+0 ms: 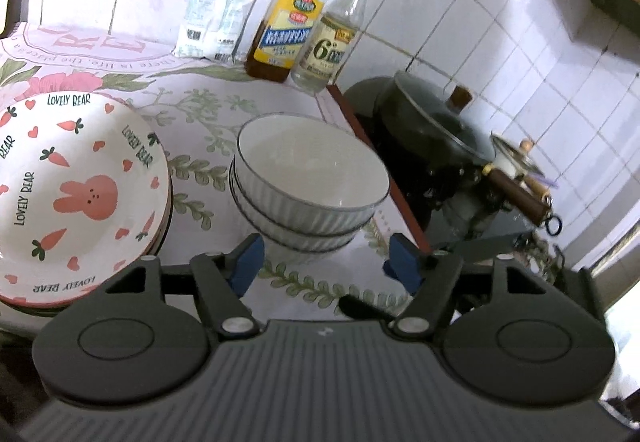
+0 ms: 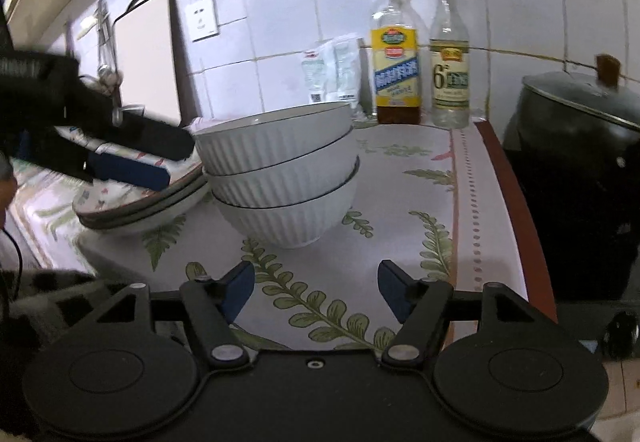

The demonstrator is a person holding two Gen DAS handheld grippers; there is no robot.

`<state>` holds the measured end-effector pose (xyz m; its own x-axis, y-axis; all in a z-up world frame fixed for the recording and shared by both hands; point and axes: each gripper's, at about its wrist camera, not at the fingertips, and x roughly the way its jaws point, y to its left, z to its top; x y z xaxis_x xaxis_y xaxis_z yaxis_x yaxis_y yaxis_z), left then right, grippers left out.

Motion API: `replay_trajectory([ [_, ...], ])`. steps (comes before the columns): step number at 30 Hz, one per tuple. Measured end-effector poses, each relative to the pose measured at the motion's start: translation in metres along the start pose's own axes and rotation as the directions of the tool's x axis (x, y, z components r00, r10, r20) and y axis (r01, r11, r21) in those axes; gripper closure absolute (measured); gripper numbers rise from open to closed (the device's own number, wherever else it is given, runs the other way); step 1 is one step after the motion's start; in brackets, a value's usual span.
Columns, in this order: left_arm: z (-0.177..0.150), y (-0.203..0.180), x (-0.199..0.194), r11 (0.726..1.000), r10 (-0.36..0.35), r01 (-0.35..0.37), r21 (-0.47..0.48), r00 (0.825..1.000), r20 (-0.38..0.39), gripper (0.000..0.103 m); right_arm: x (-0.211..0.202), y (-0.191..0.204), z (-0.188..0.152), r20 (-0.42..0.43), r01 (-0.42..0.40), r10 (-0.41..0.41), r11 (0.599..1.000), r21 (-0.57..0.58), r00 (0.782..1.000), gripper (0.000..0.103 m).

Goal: Organize plates and bowls
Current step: 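Move the left gripper to the bowl stack rim and close on it, then lift the three-bowl stack with the left gripper toward the bunny plate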

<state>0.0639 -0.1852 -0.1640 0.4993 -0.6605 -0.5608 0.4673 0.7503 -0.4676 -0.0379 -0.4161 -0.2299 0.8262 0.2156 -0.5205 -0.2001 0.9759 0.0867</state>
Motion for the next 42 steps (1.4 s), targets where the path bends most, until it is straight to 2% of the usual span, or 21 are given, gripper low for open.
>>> replay_trajectory([
  [3, 0.006, 0.002, -0.001, 1.000, 0.006, -0.005, -0.022, 1.000, 0.026, 0.030, 0.007, 0.001, 0.001, 0.008, -0.008, 0.009, 0.999, -0.035, 1.000, 0.028],
  [6, 0.013, 0.013, 0.002, 0.994, 0.012, -0.009, -0.111, 1.000, 0.027, 0.028, 0.016, 0.001, 0.002, 0.014, -0.007, 0.008, 0.998, -0.069, 1.000, 0.014],
  [7, 0.016, 0.019, 0.003, 0.989, 0.007, -0.003, -0.151, 1.000, 0.024, 0.028, 0.018, 0.002, 0.002, 0.024, -0.004, 0.006, 0.997, -0.077, 1.000, 0.013],
  [11, 0.026, 0.030, 0.016, 0.971, -0.024, 0.021, -0.239, 1.000, -0.009, 0.028, 0.030, 0.003, 0.006, 0.041, -0.016, 0.018, 0.997, -0.070, 0.999, 0.012],
  [15, 0.031, 0.034, 0.037, 0.947, -0.027, 0.001, -0.321, 0.997, -0.076, 0.028, 0.046, 0.005, 0.011, 0.043, -0.023, 0.026, 0.997, -0.069, 0.999, 0.011],
  [21, 0.033, 0.042, 0.062, 0.910, 0.029, -0.088, -0.406, 0.989, -0.148, 0.029, 0.068, 0.013, 0.012, 0.021, -0.051, 0.054, 0.993, -0.109, 0.998, 0.011],
  [26, 0.033, 0.042, 0.073, 0.908, 0.079, -0.145, -0.392, 0.980, -0.181, 0.032, 0.080, 0.011, 0.015, 0.027, -0.069, 0.073, 0.992, -0.109, 0.997, 0.011],
  [30, 0.029, 0.040, 0.077, 0.895, 0.132, -0.200, -0.399, 0.973, -0.191, 0.044, 0.086, 0.012, 0.013, 0.041, -0.078, 0.082, 0.993, -0.089, 0.996, 0.010],
  [33, 0.029, 0.038, 0.084, 0.900, 0.163, -0.233, -0.370, 0.964, -0.211, 0.051, 0.088, 0.012, 0.012, 0.063, -0.074, 0.079, 0.994, -0.075, 0.995, 0.009],
  [39, 0.028, 0.047, 0.084, 0.888, 0.146, -0.221, -0.403, 0.967, -0.209, 0.055, 0.087, 0.012, 0.006, 0.097, -0.073, 0.079, 0.995, -0.070, 0.992, 0.010],
  [42, 0.028, 0.046, 0.084, 0.893, 0.144, -0.216, -0.396, 0.968, -0.203, 0.056, 0.087, 0.013, 0.006, 0.102, -0.065, 0.071, 0.996, -0.066, 0.992, 0.010],
])
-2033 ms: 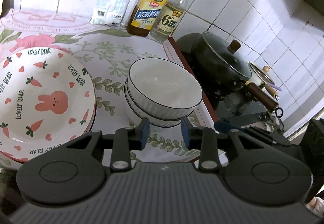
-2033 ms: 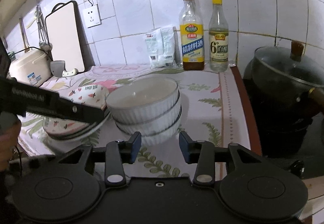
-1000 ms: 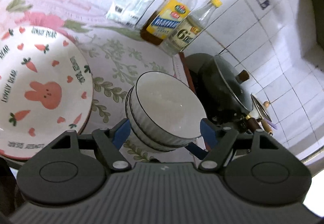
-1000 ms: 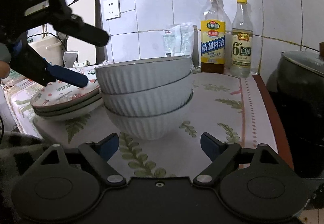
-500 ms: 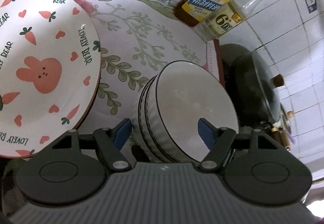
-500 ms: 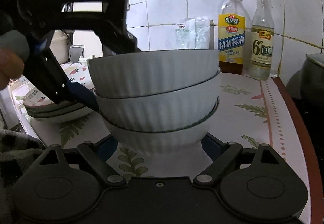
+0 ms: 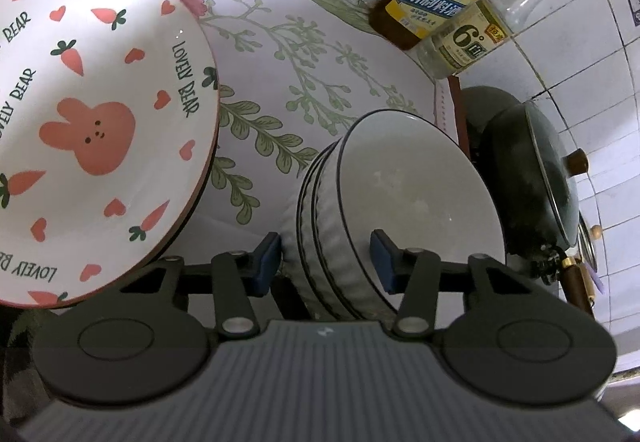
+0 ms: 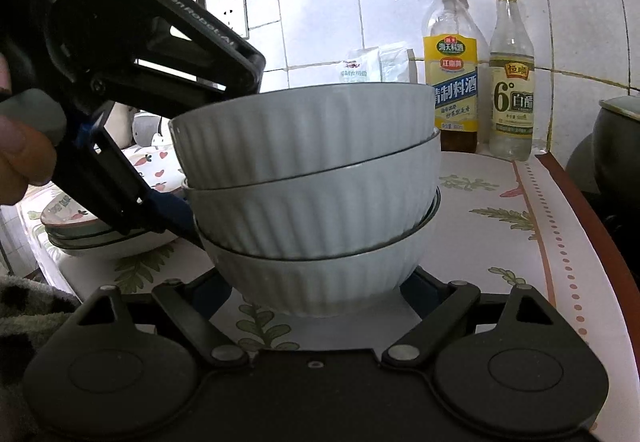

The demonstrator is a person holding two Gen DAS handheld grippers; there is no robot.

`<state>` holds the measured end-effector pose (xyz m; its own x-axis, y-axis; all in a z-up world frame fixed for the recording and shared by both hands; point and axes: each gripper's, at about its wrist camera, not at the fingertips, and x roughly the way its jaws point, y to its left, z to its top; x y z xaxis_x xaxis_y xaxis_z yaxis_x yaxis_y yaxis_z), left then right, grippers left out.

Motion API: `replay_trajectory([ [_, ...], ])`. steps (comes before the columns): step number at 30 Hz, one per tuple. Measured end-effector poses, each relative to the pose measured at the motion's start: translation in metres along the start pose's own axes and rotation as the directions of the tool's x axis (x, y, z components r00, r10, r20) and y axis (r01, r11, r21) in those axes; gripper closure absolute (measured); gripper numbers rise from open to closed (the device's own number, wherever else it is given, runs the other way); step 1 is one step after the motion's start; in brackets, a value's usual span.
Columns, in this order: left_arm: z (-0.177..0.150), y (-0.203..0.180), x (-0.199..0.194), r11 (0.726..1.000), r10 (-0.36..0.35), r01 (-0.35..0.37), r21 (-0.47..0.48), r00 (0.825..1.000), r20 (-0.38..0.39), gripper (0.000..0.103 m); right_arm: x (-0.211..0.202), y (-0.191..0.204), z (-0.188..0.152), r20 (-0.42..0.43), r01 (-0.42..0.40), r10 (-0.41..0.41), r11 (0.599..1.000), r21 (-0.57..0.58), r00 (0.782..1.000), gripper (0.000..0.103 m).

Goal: Organize plates and bowls
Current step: 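Lift the three-bowl stack with the left gripper toward the bunny plate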

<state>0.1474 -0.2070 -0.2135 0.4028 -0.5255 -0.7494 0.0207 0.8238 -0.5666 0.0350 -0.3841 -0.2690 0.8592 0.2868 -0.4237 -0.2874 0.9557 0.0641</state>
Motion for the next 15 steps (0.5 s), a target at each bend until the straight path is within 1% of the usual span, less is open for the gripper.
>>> replay_trajectory([
  [4, 0.000, -0.001, -0.001, 1.000, 0.001, -0.001, 0.014, 1.000, -0.004, 0.057, 0.000, 0.001, -0.002, 0.013, 0.010, -0.011, 1.000, 0.003, 1.000, 0.010],
  [12, -0.004, -0.010, -0.004, 0.996, 0.013, -0.014, 0.091, 1.000, 0.007, 0.058, -0.005, 0.005, -0.006, 0.026, 0.032, -0.033, 0.999, 0.025, 0.999, 0.010],
  [15, -0.005, -0.009, -0.006, 0.996, 0.007, -0.008, 0.093, 1.000, 0.005, 0.058, -0.007, 0.006, -0.005, 0.026, 0.043, -0.043, 0.999, 0.029, 0.999, 0.010],
])
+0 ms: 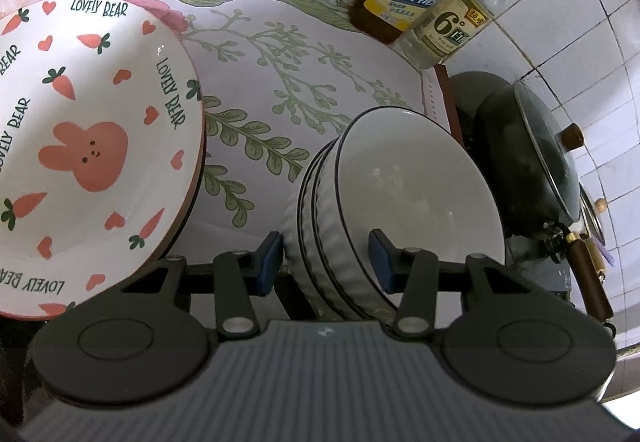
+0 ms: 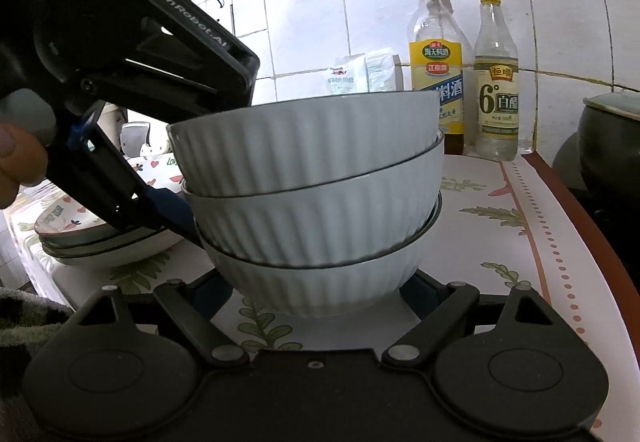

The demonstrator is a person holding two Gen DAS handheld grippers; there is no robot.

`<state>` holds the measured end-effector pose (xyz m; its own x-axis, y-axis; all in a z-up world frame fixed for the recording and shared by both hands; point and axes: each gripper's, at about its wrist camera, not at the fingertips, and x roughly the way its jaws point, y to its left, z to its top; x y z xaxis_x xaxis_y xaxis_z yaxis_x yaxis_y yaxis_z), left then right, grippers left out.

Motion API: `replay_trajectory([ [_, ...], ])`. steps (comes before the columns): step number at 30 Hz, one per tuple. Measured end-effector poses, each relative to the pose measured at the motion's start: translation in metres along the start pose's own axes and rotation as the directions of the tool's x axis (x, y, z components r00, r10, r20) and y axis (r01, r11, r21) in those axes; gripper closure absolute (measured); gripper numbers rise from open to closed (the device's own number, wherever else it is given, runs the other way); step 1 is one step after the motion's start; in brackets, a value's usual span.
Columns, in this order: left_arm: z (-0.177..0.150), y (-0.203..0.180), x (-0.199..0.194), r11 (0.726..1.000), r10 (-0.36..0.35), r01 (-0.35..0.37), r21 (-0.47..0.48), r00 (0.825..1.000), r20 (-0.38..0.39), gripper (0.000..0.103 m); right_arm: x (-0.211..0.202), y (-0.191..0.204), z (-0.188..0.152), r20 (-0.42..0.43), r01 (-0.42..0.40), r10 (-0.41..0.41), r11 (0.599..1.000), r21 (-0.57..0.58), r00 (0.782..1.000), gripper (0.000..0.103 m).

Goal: Organize plates and bowls
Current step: 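Lift the three-bowl stack with the left gripper toward the bunny plate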

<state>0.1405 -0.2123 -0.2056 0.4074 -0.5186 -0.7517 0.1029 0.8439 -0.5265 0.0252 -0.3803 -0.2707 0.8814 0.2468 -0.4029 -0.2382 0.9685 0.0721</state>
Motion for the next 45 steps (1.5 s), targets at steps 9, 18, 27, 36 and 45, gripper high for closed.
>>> replay_trajectory([
  [9, 0.000, -0.003, -0.014, 0.998, -0.056, 0.056, 0.034, 0.998, 0.015, 0.062, -0.013, 0.003, 0.012, 0.017, 0.028, -0.028, 1.000, 0.015, 0.999, 0.012],
  [18, 0.006, 0.001, -0.019, 0.997, -0.068, 0.066, 0.042, 0.997, 0.033, 0.062, -0.007, 0.004, 0.020, 0.040, 0.019, -0.018, 1.000, -0.024, 0.999, 0.012],
  [27, 0.008, 0.007, -0.052, 0.995, -0.069, 0.064, 0.075, 0.995, 0.066, 0.062, -0.005, 0.023, 0.038, 0.055, -0.013, 0.015, 0.999, -0.044, 0.998, 0.013],
  [36, 0.011, 0.018, -0.100, 0.994, -0.090, 0.083, 0.076, 0.991, 0.101, 0.062, -0.017, 0.053, 0.069, 0.066, -0.034, 0.040, 0.996, -0.087, 0.997, 0.013],
  [45, 0.018, 0.045, -0.146, 0.997, -0.068, 0.063, 0.041, 0.988, 0.138, 0.062, -0.018, 0.093, 0.089, 0.085, -0.081, 0.091, 0.991, -0.109, 0.992, 0.014],
])
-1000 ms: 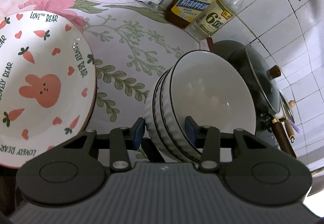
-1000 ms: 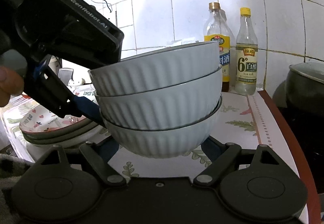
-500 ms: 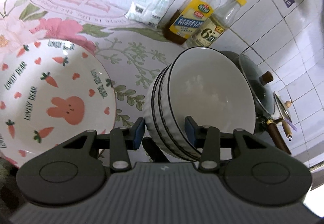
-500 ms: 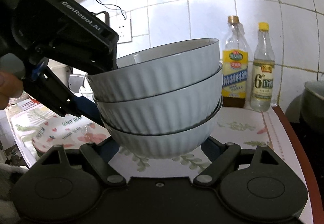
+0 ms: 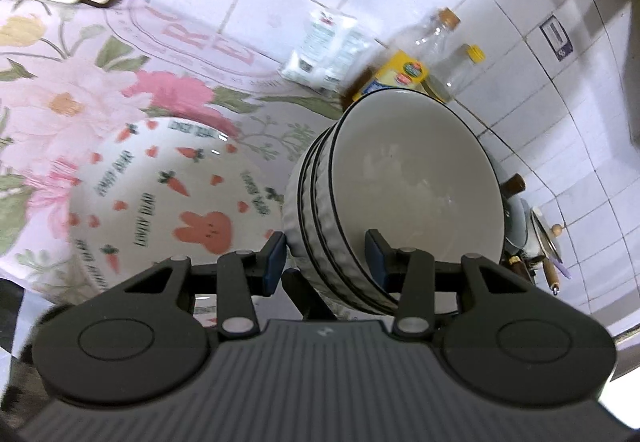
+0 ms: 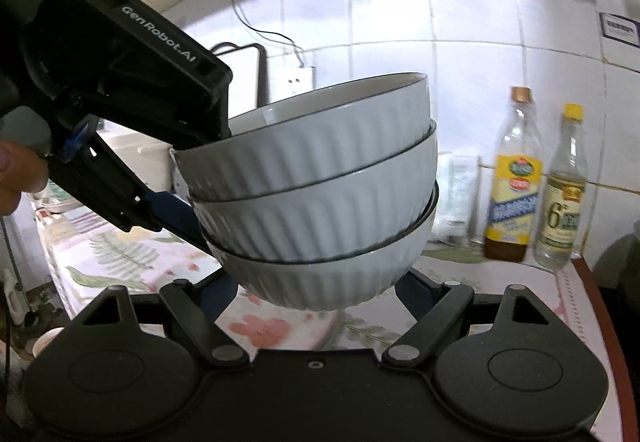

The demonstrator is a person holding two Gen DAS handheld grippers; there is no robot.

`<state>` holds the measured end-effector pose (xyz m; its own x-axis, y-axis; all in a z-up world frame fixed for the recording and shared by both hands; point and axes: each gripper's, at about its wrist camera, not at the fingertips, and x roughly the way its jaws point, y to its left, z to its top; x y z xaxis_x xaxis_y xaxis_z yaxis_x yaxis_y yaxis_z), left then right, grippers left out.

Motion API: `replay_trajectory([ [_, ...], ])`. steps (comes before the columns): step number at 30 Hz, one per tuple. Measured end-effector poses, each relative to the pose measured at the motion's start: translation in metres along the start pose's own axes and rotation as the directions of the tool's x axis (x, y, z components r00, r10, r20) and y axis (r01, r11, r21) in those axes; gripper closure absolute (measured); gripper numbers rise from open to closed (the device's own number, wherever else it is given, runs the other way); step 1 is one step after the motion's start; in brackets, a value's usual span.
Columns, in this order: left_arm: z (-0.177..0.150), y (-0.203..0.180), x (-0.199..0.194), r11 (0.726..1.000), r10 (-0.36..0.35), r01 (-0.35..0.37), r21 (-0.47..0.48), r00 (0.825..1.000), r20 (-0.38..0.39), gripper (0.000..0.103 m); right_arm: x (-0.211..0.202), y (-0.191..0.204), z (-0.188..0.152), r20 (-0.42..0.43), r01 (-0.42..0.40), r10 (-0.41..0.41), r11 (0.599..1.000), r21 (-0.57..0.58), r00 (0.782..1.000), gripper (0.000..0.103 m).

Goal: Organize plates and bowls
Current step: 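Lift the three-bowl stack with the left gripper toward the bunny plate, then lower the bowl stack onto the bunny plate and open the left gripper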

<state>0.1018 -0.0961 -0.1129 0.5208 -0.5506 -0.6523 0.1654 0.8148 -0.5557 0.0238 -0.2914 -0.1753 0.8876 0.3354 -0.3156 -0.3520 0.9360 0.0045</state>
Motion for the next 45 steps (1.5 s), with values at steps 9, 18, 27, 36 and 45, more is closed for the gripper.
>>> replay_trajectory([
  [9, 0.008, 0.042, -0.023, 0.999, 0.038, -0.038, -0.033, 0.999, 0.011, 0.062, 0.028, 0.032, 0.004, -0.008, -0.063, 0.063, 0.998, 0.000, 0.998, 0.014],
  [18, 0.012, 0.075, -0.019, 0.996, 0.069, -0.069, -0.055, 0.998, -0.015, 0.062, 0.054, 0.051, -0.005, -0.067, -0.109, 0.110, 0.994, 0.016, 0.992, 0.014],
  [27, 0.014, 0.091, 0.005, 0.996, 0.081, -0.083, -0.039, 0.996, -0.042, 0.062, 0.075, 0.054, -0.018, -0.135, -0.111, 0.115, 0.993, 0.042, 0.984, 0.014],
  [36, 0.016, 0.104, 0.024, 0.994, 0.095, -0.098, -0.043, 0.993, -0.069, 0.062, 0.095, 0.053, -0.027, -0.206, -0.103, 0.116, 0.992, 0.072, 0.972, 0.014],
  [45, 0.018, 0.114, 0.034, 0.994, 0.081, -0.087, -0.066, 0.994, -0.077, 0.061, 0.107, 0.056, -0.024, -0.291, -0.068, 0.086, 0.995, 0.070, 0.953, 0.014],
])
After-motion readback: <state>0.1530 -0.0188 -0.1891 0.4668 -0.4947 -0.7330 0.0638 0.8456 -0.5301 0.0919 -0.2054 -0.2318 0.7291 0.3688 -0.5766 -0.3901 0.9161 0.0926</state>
